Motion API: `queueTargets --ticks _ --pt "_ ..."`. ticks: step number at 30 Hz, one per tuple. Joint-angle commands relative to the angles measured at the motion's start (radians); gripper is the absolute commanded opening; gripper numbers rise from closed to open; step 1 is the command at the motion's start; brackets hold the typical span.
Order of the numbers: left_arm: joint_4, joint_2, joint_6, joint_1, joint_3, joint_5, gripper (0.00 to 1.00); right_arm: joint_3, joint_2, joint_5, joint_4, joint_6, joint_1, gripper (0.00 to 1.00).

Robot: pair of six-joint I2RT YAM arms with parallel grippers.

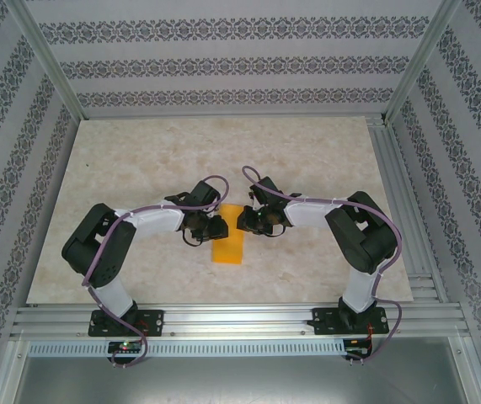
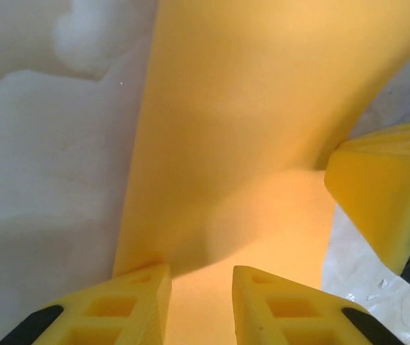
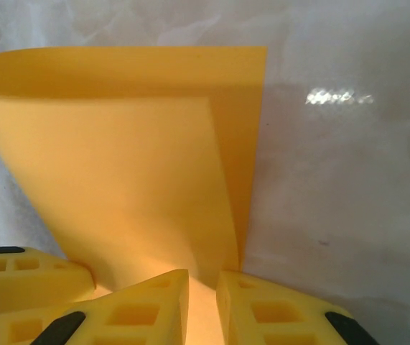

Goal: Fold a paper plane with a square sheet of paper (fold left side to right side)
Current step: First fold the square sheet of paper in half at the center of the table, then hold the square sheet of paper at the center of the table.

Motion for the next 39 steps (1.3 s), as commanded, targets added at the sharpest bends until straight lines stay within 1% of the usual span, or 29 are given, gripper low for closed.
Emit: queueTargets --ticks 1,12,16,21,25,30,39 --pt "-0.018 0.015 0.026 -0.002 -0.011 -0.036 0.30 -0.018 0.044 0.065 -0.083 -0.018 0.010 0.20" --pt "-0.003 0.023 0.022 -0.002 -0.031 -0.020 0.31 -0.022 0.030 0.064 -0.072 -0.024 0.009 0.21" --pt "0.000 0.025 0.017 -0.002 -0.045 -0.023 0.31 -0.018 -0.019 0.031 -0.041 -0.036 -0.002 0.21" --pt "0.009 0.030 0.005 -0.004 -0.059 -0.021 0.31 -0.001 -0.110 0.006 -0.052 -0.051 -0.031 0.22" --pt "0.009 0.028 0.006 -0.004 -0.058 -0.022 0.31 0.005 -0.134 -0.029 -0.030 -0.031 -0.041 0.22" --pt "0.006 0.031 0.007 -0.004 -0.056 -0.026 0.31 0.032 -0.079 -0.084 0.060 0.030 -0.033 0.21" --pt "-0.002 0.028 0.011 -0.006 -0.053 -0.032 0.30 0.161 0.051 -0.087 0.061 0.042 -0.006 0.19"
